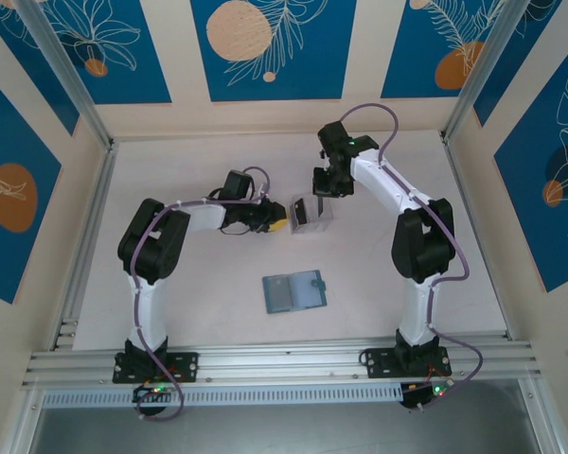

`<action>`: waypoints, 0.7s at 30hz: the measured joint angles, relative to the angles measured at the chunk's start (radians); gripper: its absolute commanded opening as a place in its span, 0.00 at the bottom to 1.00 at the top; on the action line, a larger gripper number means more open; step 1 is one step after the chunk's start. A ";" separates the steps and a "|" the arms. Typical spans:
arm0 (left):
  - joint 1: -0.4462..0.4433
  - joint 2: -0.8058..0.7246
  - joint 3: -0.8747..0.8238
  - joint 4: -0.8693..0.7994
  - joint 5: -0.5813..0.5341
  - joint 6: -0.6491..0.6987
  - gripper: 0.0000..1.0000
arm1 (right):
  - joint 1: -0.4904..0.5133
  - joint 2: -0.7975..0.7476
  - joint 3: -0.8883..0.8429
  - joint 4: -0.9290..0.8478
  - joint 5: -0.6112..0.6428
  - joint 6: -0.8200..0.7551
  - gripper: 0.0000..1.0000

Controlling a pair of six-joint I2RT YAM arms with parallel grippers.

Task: Put the credit cards into the card holder
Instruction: Pick up the credit card from the storage box.

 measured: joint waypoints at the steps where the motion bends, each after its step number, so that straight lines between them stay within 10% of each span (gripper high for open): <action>1: 0.000 -0.002 0.000 -0.009 -0.001 0.008 0.27 | 0.008 0.000 0.005 -0.003 0.015 0.005 0.00; 21: -0.001 -0.121 -0.076 -0.145 -0.053 0.111 0.27 | 0.160 -0.026 -0.009 -0.045 0.221 0.090 0.00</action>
